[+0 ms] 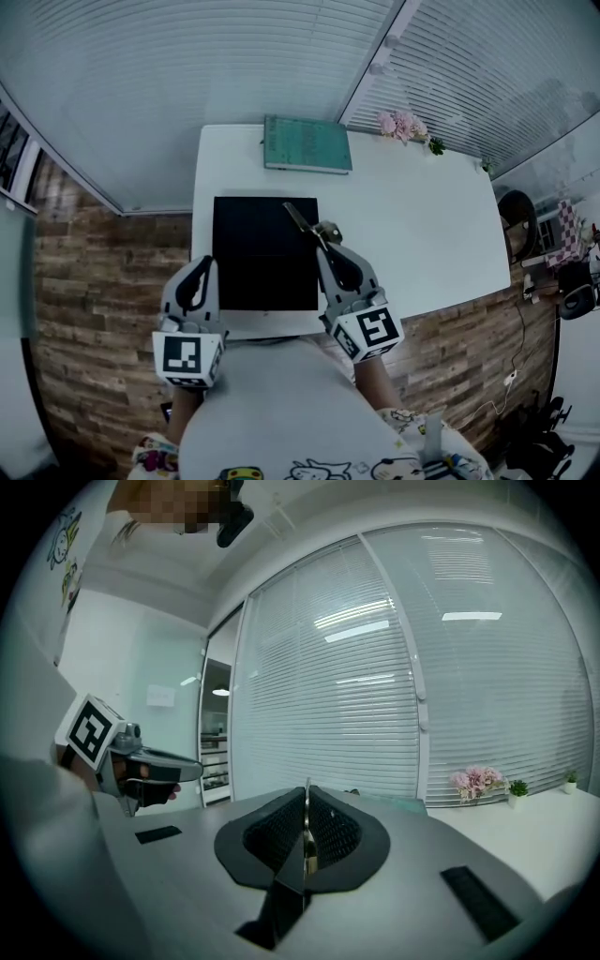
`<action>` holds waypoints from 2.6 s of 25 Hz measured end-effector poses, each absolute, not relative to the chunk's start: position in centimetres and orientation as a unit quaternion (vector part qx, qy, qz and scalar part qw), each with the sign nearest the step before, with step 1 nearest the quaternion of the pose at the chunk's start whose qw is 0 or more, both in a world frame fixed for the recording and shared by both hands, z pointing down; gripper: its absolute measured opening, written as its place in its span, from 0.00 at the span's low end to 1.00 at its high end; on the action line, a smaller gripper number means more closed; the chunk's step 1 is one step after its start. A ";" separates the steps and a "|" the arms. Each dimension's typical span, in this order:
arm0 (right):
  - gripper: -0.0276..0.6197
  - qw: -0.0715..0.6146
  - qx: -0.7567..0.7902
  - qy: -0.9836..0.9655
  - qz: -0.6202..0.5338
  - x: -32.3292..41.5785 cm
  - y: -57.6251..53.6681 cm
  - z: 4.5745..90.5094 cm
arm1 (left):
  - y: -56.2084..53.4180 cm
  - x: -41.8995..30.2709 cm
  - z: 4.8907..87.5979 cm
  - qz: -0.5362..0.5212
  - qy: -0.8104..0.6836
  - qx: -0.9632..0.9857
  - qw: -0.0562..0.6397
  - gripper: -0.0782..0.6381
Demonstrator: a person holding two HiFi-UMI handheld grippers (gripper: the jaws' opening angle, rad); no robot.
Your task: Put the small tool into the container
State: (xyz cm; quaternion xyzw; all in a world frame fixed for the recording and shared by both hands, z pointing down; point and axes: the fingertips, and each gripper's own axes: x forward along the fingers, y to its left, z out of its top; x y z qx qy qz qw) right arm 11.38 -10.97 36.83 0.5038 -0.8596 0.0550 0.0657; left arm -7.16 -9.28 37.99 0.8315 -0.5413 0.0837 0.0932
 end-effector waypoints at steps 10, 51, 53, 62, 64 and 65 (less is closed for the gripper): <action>0.06 0.066 0.511 -0.854 0.072 11.0 -11.6 36.6 | -10.6 -7.6 38.2 0.095 -0.523 0.841 0.098 0.12; 0.06 0.166 0.265 -0.908 0.280 3.1 -7.2 45.5 | -8.9 -7.6 43.1 0.127 -0.505 0.840 0.154 0.12; 0.06 0.172 0.252 -0.907 0.290 2.9 -7.3 46.0 | -9.1 -7.7 43.3 0.131 -0.505 0.840 0.150 0.12; 0.06 0.204 0.197 -0.900 0.331 2.6 -6.8 48.5 | -9.1 -7.5 44.0 0.138 -0.507 0.836 0.158 0.12; 0.06 0.210 0.188 -0.898 0.337 2.6 -6.8 49.1 | -9.1 -7.5 44.1 0.141 -0.507 0.836 0.156 0.12; 0.06 0.213 0.183 -0.897 0.340 2.5 -6.8 49.3 | -9.0 -7.5 44.2 0.142 -0.508 0.835 0.157 0.12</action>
